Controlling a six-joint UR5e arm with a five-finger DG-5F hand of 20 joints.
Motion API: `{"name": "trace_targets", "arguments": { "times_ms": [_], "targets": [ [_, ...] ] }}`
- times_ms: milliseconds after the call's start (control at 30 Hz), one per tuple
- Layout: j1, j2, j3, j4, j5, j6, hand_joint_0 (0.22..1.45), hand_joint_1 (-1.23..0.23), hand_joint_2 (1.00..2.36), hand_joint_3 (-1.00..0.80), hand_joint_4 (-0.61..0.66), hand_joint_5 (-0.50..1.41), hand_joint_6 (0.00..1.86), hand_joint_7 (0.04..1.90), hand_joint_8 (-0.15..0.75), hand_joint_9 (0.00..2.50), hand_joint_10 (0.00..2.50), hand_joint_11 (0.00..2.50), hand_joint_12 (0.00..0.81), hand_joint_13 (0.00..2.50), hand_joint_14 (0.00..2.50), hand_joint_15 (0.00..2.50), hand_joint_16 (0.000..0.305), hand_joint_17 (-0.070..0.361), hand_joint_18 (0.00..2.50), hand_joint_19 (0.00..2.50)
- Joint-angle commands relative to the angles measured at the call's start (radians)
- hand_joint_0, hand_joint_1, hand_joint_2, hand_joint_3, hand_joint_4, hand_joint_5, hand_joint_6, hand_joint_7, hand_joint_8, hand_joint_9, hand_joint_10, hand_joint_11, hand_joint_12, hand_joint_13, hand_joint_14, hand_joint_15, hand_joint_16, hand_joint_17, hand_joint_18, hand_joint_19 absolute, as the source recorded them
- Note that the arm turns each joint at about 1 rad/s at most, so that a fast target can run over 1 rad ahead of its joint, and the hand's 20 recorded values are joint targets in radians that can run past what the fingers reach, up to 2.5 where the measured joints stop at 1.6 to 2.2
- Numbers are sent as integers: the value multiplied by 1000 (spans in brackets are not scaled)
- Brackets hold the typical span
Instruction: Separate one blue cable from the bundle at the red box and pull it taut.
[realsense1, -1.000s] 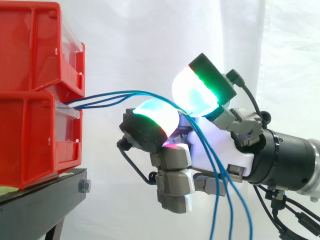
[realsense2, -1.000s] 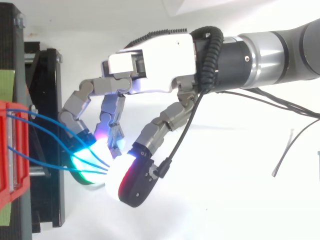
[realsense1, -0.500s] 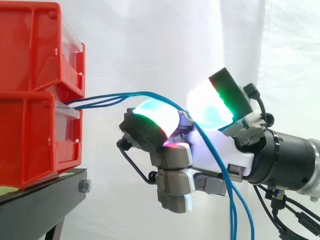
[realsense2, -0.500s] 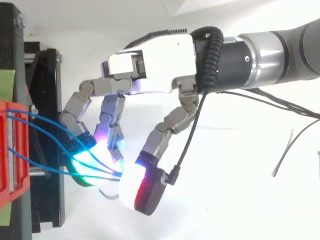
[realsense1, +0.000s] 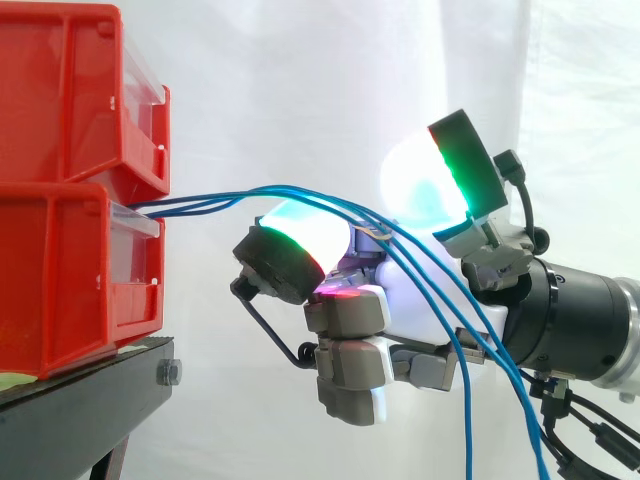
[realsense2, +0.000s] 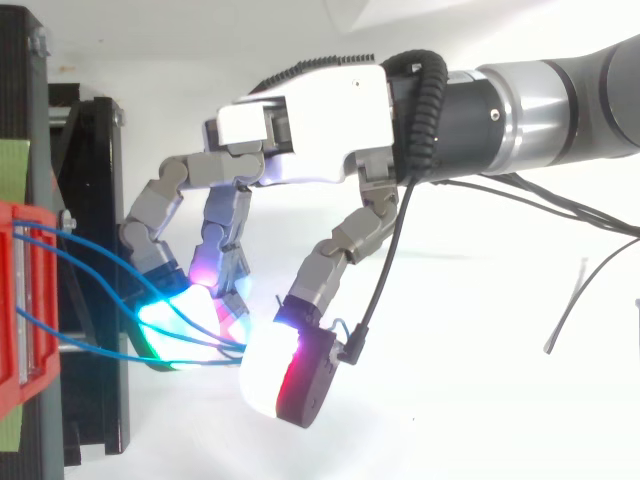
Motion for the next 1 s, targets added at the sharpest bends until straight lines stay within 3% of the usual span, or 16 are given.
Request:
{"name": "trace_targets", "arguments": {
  "times_ms": [0, 267, 400, 567, 867, 967],
  "targets": [
    [-2, 0, 2, 0, -1, 0, 395, -925, 1000, -500, 143, -98, 898, 953, 473, 1167, 21, 961, 527, 1201, 24, 762, 78, 176, 1170, 646],
    [-3, 0, 0, -23, -3, 0, 553, -660, 1000, -500, 76, -93, 870, 1018, 427, 1207, 26, 946, 469, 1197, 29, 771, 64, 145, 1086, 728],
    [-3, 0, 2, -18, -5, 0, 639, -756, 1000, -500, 31, -97, 861, 1125, 420, 1216, 23, 958, 461, 1208, 28, 782, 62, 139, 1069, 758],
    [-3, 0, 2, -18, -3, 0, 639, -820, 1014, -328, 54, -122, 878, 1148, 421, 1206, 21, 959, 461, 1211, 28, 797, 62, 141, 1064, 770],
    [-3, 0, 2, -23, -5, 0, 612, -502, 1014, -308, 110, -113, 806, 1071, 400, 1198, 24, 893, 473, 1200, 28, 798, 65, 146, 1031, 844],
    [-3, 0, 2, -23, -5, 0, 622, -460, 1013, -329, 131, -98, 746, 1156, 402, 1197, 23, 891, 478, 1194, 28, 790, 65, 146, 1027, 855]
  ]
}}
